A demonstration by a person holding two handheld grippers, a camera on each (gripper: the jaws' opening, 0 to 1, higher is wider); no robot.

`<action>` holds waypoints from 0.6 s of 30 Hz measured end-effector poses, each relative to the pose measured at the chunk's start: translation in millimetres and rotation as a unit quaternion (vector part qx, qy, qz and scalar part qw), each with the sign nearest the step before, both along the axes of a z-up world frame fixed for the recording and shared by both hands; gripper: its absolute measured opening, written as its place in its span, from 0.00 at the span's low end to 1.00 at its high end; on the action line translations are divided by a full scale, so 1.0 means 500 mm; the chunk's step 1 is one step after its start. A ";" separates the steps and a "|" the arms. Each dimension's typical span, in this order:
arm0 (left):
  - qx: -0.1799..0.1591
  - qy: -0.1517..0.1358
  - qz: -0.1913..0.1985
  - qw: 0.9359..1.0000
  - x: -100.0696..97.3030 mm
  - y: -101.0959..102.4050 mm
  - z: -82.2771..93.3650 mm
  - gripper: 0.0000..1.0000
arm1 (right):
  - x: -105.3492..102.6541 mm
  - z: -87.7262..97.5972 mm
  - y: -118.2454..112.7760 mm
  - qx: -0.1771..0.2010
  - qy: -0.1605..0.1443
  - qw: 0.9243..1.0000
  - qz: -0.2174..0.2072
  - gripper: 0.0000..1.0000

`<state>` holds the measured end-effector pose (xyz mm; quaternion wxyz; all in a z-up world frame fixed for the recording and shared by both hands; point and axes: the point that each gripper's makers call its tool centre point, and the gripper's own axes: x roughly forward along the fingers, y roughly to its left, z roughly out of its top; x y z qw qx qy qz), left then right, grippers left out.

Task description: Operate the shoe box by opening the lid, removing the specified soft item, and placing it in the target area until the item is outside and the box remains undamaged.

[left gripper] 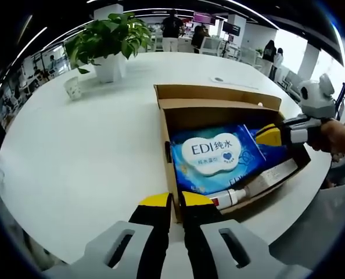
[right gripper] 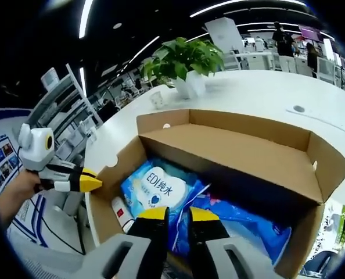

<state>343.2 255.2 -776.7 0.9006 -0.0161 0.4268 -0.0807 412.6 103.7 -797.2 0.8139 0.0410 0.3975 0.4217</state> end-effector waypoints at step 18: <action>-0.006 0.002 0.003 1.000 0.000 0.000 0.000 0.04 | 0.010 -0.043 0.018 -0.015 0.023 1.000 -0.014 0.04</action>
